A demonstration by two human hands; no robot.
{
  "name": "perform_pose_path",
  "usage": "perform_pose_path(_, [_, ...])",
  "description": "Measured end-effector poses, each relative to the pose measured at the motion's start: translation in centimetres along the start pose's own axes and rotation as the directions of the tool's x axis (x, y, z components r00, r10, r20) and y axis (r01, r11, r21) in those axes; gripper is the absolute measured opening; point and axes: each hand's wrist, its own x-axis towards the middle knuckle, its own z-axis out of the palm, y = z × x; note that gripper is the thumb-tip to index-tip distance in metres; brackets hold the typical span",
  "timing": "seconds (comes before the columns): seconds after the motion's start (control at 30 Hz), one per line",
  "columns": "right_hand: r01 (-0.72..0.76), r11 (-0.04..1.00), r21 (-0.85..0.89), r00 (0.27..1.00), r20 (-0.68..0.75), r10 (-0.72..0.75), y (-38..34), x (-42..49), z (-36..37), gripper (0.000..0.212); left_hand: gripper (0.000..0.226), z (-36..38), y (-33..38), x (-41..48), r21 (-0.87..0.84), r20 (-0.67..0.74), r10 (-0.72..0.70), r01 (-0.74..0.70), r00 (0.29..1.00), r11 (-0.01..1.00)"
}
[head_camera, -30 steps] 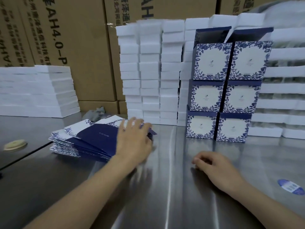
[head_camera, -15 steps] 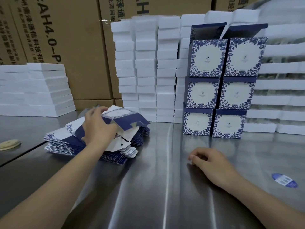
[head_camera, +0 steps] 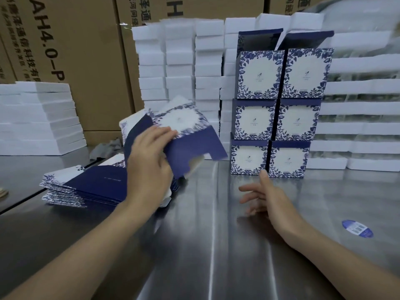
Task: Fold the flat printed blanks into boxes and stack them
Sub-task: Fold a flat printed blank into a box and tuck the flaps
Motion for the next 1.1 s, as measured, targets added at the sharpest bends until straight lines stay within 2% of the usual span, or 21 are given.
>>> perform_pose_path(0.1, [-0.088,0.992,0.091,0.994,0.066,0.082,-0.4,0.1,-0.2,0.092,0.065,1.3,1.3,-2.2,0.188,0.176,0.270,-0.301,0.947,0.935])
perform_pose_path(0.17, [-0.121,0.985,0.124,0.988,0.109,0.108,-0.5,0.1,-0.4,0.075,0.068,2.4,2.1,-3.9,0.261,0.304,0.425,-0.504,0.853,0.823])
perform_pose_path(0.23, [-0.116,0.980,0.162,0.989,0.110,0.099,-0.3,0.2,-0.5,0.048,0.070,3.5,2.9,-5.0,0.230,0.374,0.483,-0.584,0.792,0.779])
perform_pose_path(0.3, [-0.076,0.979,0.188,0.996,0.068,0.064,0.1,0.4,-0.7,0.037,0.070,4.1,3.6,-5.5,0.171,0.389,0.484,-0.578,0.784,0.798])
perform_pose_path(0.37, [-0.070,0.963,0.259,0.996,0.076,0.052,0.3,0.5,-1.0,0.034,0.067,4.0,3.9,-5.3,0.008,0.423,0.446,-0.496,0.788,0.869])
perform_pose_path(0.47, [-0.104,0.943,0.315,0.993,0.079,0.084,0.1,0.5,-1.6,0.028,0.067,2.9,2.9,-4.9,-0.250,0.508,0.298,-0.193,0.808,0.949])
perform_pose_path(0.53, [-0.123,0.945,0.303,0.991,0.094,0.099,0.2,0.4,-1.9,0.024,0.064,2.7,2.1,-4.6,-0.294,0.434,0.098,0.038,0.896,0.955])
perform_pose_path(0.57, [-0.119,0.949,0.291,0.991,0.100,0.093,0.2,0.4,-2.0,0.023,0.060,2.9,1.9,-4.4,-0.308,0.357,-0.053,0.172,0.933,0.936])
perform_pose_path(0.6, [-0.110,0.953,0.283,0.991,0.101,0.085,0.2,0.3,-2.0,0.023,0.055,3.1,1.9,-4.2,-0.327,0.282,-0.228,0.317,0.932,0.891])
perform_pose_path(0.63, [-0.103,0.955,0.277,0.992,0.093,0.080,0.1,0.3,-2.0,0.025,0.051,3.4,2.0,-4.0,-0.352,0.242,-0.402,0.466,0.883,0.811])
perform_pose_path(0.67, [-0.095,0.959,0.267,0.994,0.075,0.078,0.1,0.3,-2.0,0.029,0.049,3.6,2.0,-3.9,-0.383,0.260,-0.552,0.609,0.792,0.695])
perform_pose_path(0.73, [-0.080,0.967,0.244,0.997,0.030,0.075,0.1,0.3,-1.9,0.036,0.045,4.0,1.8,-3.9,-0.390,0.401,-0.740,0.831,0.541,0.396])
perform_pose_path(0.77, [-0.071,0.972,0.226,0.997,-0.001,0.073,0.2,0.4,-1.9,0.036,0.044,4.1,1.8,-3.9,-0.356,0.468,-0.778,0.895,0.419,0.267])
perform_pose_path(0.8, [-0.062,0.977,0.202,0.996,-0.043,0.072,0.2,0.5,-1.7,0.035,0.044,4.1,1.8,-4.0,-0.329,0.520,-0.790,0.930,0.326,0.167])
perform_pose_path(0.83, [-0.043,0.986,0.162,0.994,-0.096,0.059,0.2,0.5,-1.6,0.032,0.043,4.0,1.7,-3.9,-0.317,0.553,-0.788,0.943,0.272,0.103])
perform_pose_path(0.87, [-0.019,0.993,0.115,0.989,-0.146,0.036,0.2,0.5,-1.5,0.029,0.042,3.9,1.7,-3.8,-0.315,0.572,-0.781,0.946,0.251,0.073])
perform_pose_path(0.93, [0.020,0.998,0.060,0.982,-0.189,-0.008,0.7,0.7,-1.5,0.022,0.045,3.8,1.9,-3.6,-0.327,0.611,-0.746,0.942,0.266,0.068])
perform_pose_path(1.03, [0.042,0.999,0.028,0.987,-0.155,-0.038,1.1,0.7,-1.5,0.020,0.047,3.7,2.4,-3.5,-0.377,0.706,-0.643,0.926,0.298,0.014])
perform_pose_path(1.1, [0.052,0.998,0.040,0.992,-0.116,-0.047,0.8,0.5,-1.1,0.023,0.039,3.7,3.0,-3.5,-0.435,0.739,-0.562,0.900,0.373,0.025])
